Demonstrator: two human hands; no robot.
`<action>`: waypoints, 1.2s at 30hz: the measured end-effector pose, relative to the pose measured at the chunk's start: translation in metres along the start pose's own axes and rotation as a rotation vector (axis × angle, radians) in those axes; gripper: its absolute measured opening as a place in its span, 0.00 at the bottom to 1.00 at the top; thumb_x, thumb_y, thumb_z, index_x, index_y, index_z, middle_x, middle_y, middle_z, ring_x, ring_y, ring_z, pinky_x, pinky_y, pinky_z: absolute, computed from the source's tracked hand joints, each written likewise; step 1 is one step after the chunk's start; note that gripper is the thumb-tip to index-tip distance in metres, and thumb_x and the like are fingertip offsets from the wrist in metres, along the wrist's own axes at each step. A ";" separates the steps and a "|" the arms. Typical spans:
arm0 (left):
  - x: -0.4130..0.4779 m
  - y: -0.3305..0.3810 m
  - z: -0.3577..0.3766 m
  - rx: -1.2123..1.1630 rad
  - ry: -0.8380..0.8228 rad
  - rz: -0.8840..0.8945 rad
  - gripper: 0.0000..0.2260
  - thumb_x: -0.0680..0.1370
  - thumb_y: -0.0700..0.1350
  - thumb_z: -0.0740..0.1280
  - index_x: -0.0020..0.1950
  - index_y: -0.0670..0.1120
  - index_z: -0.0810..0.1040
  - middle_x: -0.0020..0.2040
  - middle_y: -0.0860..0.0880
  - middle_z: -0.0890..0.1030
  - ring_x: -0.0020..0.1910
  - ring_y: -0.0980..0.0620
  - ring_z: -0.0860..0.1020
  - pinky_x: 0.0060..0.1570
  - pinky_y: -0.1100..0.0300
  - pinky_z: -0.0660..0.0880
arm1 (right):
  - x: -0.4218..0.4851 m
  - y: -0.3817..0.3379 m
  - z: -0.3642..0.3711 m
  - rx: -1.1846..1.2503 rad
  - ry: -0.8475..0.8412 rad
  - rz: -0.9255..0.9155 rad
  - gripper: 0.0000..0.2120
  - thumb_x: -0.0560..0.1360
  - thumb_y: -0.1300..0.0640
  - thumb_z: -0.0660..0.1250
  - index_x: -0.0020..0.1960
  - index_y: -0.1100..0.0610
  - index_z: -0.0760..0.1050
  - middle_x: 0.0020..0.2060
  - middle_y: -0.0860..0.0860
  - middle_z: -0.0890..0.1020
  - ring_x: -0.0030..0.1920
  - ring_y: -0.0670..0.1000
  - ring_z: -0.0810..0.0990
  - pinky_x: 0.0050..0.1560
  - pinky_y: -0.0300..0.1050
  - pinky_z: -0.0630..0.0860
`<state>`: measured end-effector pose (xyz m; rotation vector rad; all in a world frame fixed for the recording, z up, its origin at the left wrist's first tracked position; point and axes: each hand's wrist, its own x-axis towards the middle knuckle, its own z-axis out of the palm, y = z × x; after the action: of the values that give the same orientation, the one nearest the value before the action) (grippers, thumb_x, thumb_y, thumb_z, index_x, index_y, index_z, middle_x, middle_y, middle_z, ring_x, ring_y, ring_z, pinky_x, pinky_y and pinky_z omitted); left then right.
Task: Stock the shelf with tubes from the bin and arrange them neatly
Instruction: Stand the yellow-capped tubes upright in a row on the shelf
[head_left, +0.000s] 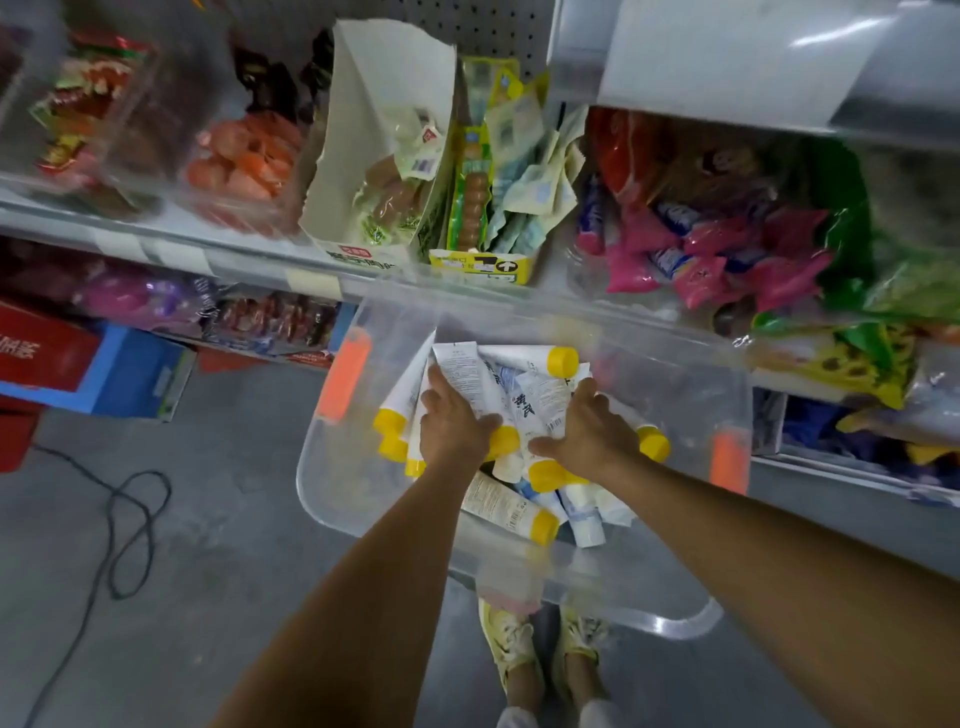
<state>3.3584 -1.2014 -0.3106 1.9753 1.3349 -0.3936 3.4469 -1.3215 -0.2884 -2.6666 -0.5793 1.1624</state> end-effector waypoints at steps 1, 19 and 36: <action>0.000 0.001 -0.002 -0.001 -0.006 0.005 0.46 0.74 0.49 0.72 0.78 0.42 0.42 0.71 0.38 0.63 0.67 0.36 0.70 0.63 0.47 0.68 | 0.001 0.000 0.000 0.011 -0.025 0.010 0.42 0.71 0.45 0.73 0.71 0.63 0.52 0.66 0.62 0.70 0.64 0.63 0.72 0.55 0.51 0.71; -0.176 0.054 -0.127 -1.131 -0.233 -0.231 0.14 0.77 0.46 0.57 0.41 0.37 0.75 0.31 0.40 0.74 0.27 0.45 0.71 0.28 0.59 0.70 | -0.163 -0.043 -0.130 0.962 -0.209 -0.056 0.10 0.71 0.60 0.68 0.51 0.61 0.73 0.32 0.55 0.74 0.27 0.51 0.68 0.26 0.40 0.56; -0.336 0.157 -0.271 -0.747 0.025 0.710 0.16 0.78 0.46 0.64 0.66 0.52 0.68 0.59 0.52 0.78 0.55 0.54 0.78 0.52 0.54 0.76 | -0.340 -0.064 -0.280 0.931 0.117 -0.623 0.16 0.74 0.62 0.70 0.61 0.54 0.77 0.51 0.54 0.85 0.48 0.54 0.84 0.49 0.51 0.80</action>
<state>3.3220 -1.2745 0.1420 1.6402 0.5696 0.4160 3.4240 -1.4061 0.1477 -1.5856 -0.5848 0.7906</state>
